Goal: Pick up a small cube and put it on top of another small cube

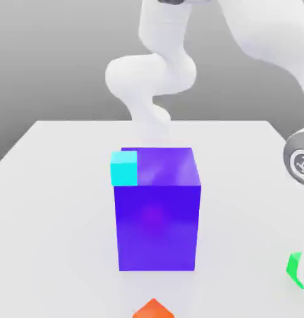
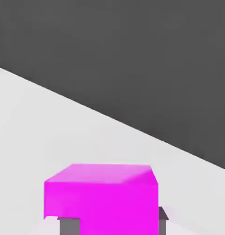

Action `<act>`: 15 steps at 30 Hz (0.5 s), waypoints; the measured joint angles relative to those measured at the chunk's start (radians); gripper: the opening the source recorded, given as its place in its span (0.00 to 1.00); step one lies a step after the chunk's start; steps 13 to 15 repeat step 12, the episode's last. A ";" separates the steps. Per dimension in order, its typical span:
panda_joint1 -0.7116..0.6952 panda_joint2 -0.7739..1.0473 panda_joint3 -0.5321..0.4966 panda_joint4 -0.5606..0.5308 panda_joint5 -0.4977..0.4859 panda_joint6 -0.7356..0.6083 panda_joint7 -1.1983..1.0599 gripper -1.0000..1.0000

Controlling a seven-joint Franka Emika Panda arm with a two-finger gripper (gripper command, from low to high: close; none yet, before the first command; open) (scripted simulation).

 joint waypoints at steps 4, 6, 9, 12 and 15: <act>-0.001 -0.128 0.051 -0.145 0.027 0.019 -0.077 0.00; 0.002 -0.156 0.065 -0.198 0.033 0.044 -0.104 0.00; 0.028 -0.075 0.035 -0.207 -0.020 0.130 -0.072 0.00; 0.038 -0.047 0.022 -0.206 -0.037 0.157 -0.060 1.00; 0.038 -0.047 0.022 -0.206 -0.037 0.157 -0.060 1.00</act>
